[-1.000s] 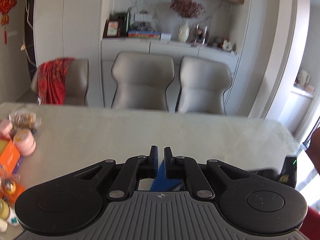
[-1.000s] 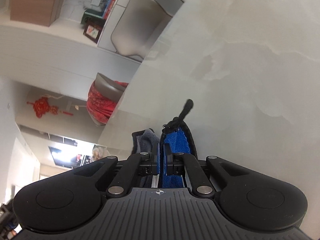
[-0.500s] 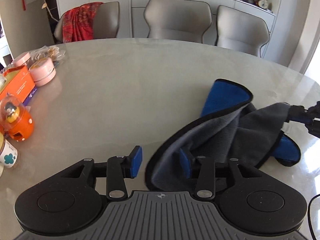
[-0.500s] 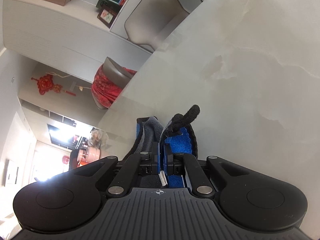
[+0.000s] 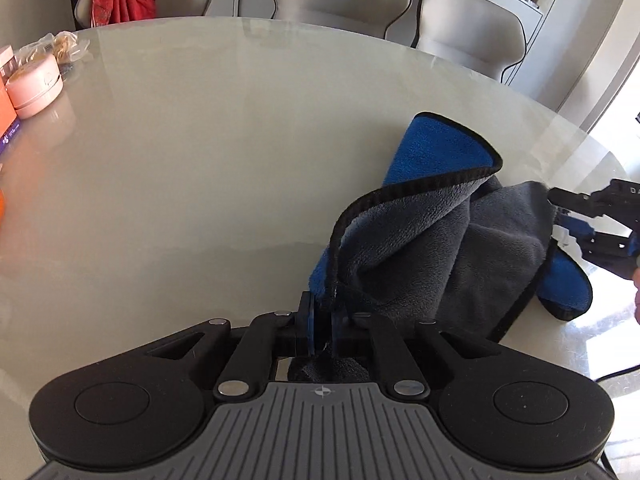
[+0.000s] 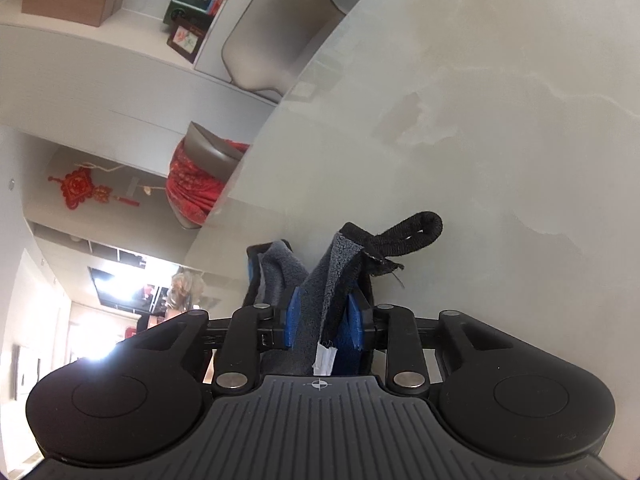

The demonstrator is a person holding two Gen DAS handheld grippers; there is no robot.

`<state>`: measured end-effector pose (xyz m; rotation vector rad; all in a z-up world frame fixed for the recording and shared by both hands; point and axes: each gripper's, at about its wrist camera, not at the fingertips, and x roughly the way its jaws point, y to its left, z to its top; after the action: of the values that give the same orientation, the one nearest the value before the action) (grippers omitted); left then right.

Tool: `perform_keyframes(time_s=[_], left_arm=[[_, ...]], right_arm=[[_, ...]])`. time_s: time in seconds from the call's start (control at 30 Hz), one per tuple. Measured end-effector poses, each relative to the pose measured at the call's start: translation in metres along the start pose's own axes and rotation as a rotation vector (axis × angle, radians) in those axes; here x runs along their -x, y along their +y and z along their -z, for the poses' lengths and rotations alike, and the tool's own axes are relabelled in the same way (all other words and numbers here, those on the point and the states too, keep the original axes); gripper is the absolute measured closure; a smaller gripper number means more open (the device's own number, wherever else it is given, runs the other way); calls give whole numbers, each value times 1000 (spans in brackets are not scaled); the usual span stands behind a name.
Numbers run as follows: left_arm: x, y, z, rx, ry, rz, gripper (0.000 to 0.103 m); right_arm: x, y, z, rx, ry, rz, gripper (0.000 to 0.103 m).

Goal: Fold towel

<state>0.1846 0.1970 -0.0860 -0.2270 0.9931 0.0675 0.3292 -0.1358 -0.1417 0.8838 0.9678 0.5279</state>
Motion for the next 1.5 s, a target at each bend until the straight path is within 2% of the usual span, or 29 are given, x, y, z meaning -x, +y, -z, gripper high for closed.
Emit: perform_keyframes(time_s=[0.07,0.13,0.2,0.37,0.53,0.6,0.8,0.9,1.03,1.13,1.27,1.33,1.5], left_arm=[[9,2,-1,26,-19,17,98],[27,7,-5,92,-63,65,99],[47,9,-9,135,-109,110,99],[98,-6,-22,138,-216,177,99],[142,-25,-38,190,-308,298,99],[153,-35,-48,193,-340,330,99],[150,-84,-106,116,-361,336,99],[148,-109,-132,71,-374,315,99],[160,-127,-148,52,-395,317,98],[174,-134,-140,14,-403,316,98],[159,-129,-90,23,-313,324,98],[144,-121,-62,48,-255,324,98],[76,-108,32,89,-20,287,98]], right_arm=[[9,7,-1,7,-18,-43,99],[22,17,-4,12,-40,-105,99],[53,31,-6,44,-83,-138,99],[130,67,-14,126,-192,-221,99],[207,103,-21,208,-300,-304,99],[233,104,-30,234,-359,-284,99],[254,101,-70,252,-431,-204,98],[258,108,-91,278,-456,-192,98],[277,124,-98,325,-487,-210,98],[291,130,-95,351,-495,-211,98],[306,109,-68,336,-459,-159,98],[308,75,-44,276,-412,-102,98],[302,-24,22,30,-299,69,98]])
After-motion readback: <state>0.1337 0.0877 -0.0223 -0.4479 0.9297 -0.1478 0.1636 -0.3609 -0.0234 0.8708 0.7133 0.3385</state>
